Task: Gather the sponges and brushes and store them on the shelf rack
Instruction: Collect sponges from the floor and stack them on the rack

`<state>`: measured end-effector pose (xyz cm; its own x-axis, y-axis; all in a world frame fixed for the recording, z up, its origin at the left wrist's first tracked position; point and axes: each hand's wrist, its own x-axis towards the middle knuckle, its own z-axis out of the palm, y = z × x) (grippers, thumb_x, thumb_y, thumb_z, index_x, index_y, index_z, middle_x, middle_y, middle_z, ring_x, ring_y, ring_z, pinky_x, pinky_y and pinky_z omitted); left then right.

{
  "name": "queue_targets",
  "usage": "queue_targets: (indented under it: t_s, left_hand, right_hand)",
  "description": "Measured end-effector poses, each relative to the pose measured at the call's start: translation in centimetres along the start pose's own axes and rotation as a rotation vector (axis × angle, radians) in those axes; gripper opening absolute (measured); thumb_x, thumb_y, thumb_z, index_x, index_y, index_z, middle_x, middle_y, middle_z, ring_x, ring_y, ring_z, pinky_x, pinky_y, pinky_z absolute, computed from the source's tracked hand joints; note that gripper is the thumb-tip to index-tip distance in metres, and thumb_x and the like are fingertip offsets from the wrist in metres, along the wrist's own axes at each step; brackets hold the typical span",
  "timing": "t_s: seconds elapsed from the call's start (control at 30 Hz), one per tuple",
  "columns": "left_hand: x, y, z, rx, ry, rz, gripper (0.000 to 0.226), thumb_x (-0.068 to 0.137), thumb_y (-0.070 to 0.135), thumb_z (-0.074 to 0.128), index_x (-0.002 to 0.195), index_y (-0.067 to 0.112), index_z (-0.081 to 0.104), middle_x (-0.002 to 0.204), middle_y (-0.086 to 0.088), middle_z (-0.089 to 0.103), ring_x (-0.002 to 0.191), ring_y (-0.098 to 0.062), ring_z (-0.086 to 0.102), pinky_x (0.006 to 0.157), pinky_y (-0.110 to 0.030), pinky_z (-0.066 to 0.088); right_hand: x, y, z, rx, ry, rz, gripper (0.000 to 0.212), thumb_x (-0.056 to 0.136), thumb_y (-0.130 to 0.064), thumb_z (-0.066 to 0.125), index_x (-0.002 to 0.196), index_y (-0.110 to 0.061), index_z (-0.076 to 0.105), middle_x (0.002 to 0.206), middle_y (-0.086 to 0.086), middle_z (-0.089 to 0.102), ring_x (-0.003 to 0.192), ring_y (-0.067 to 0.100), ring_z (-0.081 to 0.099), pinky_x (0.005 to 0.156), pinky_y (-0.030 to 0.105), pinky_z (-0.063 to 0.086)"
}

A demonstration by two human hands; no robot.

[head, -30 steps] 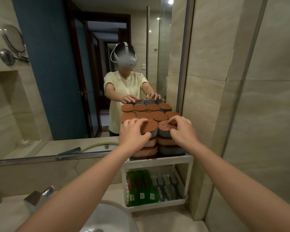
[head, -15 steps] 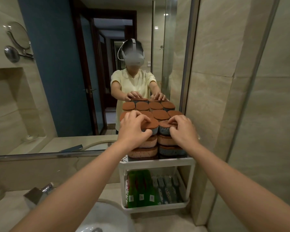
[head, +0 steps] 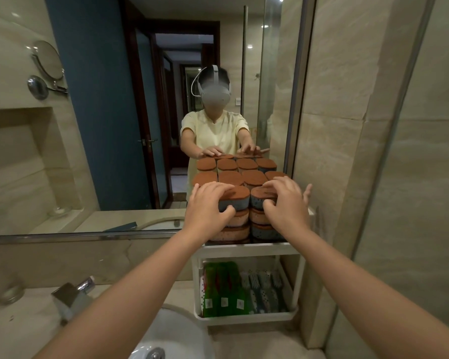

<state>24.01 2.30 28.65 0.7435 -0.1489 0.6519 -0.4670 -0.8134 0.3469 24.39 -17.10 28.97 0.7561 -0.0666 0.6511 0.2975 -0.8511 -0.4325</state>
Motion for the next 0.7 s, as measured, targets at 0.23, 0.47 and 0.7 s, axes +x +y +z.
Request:
queue_targets:
  t_s: [0.23, 0.47, 0.7]
  left_hand:
    - [-4.0, -1.3, -1.6, -0.099, 0.099, -0.102, 0.053, 0.085, 0.028, 0.060, 0.135, 0.028, 0.046, 0.138, 0.010, 0.047, 0.133, -0.010, 0.037, 0.119, -0.040, 0.021]
    - [-11.8, -4.9, -3.5, -0.308, 0.262, -0.355, 0.049, 0.086, 0.025, 0.060, 0.124, 0.050, 0.043, 0.127, 0.027, 0.044, 0.118, 0.008, 0.043, 0.093, -0.012, 0.034]
    - [-21.5, -9.3, -7.0, -0.258, 0.400, -0.617, 0.046, 0.078, 0.023, 0.053, 0.121, 0.040, 0.050, 0.121, 0.019, 0.049, 0.115, 0.002, 0.049, 0.094, -0.016, 0.037]
  right_hand:
    - [-3.6, -3.8, 1.2, 0.243, 0.031, -0.290, 0.036, 0.079, -0.004, 0.059, 0.112, -0.017, 0.064, 0.131, 0.000, 0.055, 0.132, 0.018, 0.042, 0.116, 0.046, 0.029]
    - [-8.3, -10.3, 4.8, 0.442, -0.121, -0.385, 0.032, 0.079, -0.003, 0.059, 0.107, -0.018, 0.064, 0.107, -0.006, 0.058, 0.103, 0.010, 0.053, 0.087, 0.036, 0.050]
    - [-14.6, -16.4, 10.1, 0.563, -0.445, -0.358, 0.040, 0.082, -0.009, 0.058, 0.119, -0.024, 0.059, 0.120, -0.010, 0.050, 0.112, 0.005, 0.048, 0.096, 0.030, 0.045]
